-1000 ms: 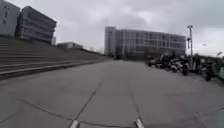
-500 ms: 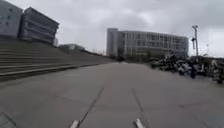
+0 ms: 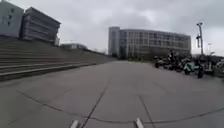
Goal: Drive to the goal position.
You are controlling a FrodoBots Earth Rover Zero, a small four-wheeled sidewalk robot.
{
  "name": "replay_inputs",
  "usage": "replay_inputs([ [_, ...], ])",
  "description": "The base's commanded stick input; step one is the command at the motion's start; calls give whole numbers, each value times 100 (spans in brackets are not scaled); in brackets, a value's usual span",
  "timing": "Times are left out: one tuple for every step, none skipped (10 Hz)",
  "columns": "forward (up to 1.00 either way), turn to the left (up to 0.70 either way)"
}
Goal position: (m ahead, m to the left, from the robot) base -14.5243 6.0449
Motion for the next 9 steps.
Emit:
replay_inputs([
  [84, 0],
  [73, 0],
  [18, 0],
  [0, 0],
  [0, 0],
  [0, 0],
  [0, 0],
  [0, 0],
  [0, 0],
])
